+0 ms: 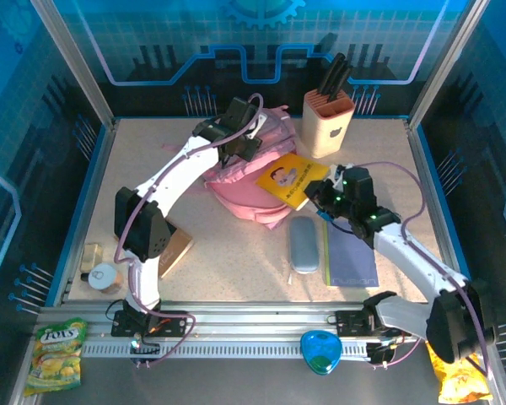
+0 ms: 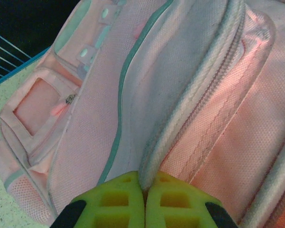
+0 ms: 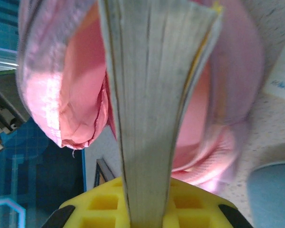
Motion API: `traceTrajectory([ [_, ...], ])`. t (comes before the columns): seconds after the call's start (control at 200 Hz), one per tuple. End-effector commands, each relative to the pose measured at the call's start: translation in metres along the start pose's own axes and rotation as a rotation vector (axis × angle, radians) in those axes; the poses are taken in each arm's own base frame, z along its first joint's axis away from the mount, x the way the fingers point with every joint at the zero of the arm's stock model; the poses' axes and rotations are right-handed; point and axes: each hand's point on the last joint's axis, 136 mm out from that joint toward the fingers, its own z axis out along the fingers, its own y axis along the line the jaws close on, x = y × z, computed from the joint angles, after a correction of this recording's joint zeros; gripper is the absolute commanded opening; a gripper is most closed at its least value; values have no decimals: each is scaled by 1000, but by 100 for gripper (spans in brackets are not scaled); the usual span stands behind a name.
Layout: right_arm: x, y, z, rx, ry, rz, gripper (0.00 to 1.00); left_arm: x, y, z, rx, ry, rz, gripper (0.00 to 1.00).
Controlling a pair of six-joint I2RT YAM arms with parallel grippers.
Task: Pack the student bag
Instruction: Place the book in the student bag, then close the student bag at the top-center of the table.
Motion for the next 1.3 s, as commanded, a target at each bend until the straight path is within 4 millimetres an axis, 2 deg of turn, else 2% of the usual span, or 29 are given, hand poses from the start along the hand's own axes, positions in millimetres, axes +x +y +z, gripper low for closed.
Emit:
traceTrajectory([
  [0.0,-24,71,6,-222,-77,-26,6,-61,9,-64,-11,-251,-85,0],
  [0.1,-31,85,22,-246,-98,-23,6,-62,10,-72,-11,-269,-97,0],
  [0.15,-31,84,32,-237,-105,-17,6,-63,11,-76,-9,-282,-102,0],
  [0.17,-36,95,32,-255,-122,-21,6,-64,11,-78,-8,-286,-104,0],
  [0.22,-39,97,42,-244,-137,-3,7,-65,11,-81,-6,-294,-109,0],
  [0.33,-41,92,70,-205,-160,47,7,-65,13,-85,-8,-303,-113,0],
  [0.44,-42,78,100,-126,-195,100,7,-66,13,-86,-5,-305,-124,0],
  [0.6,-42,73,140,-55,-236,108,8,-65,13,-84,-5,-304,-131,0],
  [0.695,-28,52,164,45,-197,139,9,-62,14,-83,-14,-292,-135,0],
  [0.79,-10,42,186,66,-133,147,13,-59,14,-81,-13,-287,-136,0],
  [0.87,6,38,205,66,-57,144,23,-57,13,-77,-7,-276,-136,0],
  [0.945,24,42,218,53,47,118,33,-54,14,-74,-2,-264,-142,0],
  [1.001,36,45,219,54,90,90,41,-52,17,-71,-11,-253,-150,0],
  [1.091,45,44,207,65,108,53,52,-51,26,-71,-28,-253,-174,0],
  [1.166,47,39,191,75,107,40,59,-48,35,-69,-43,-247,-195,0],
  [1.296,47,39,150,60,92,-14,69,-36,52,-60,-71,-221,-223,0],
])
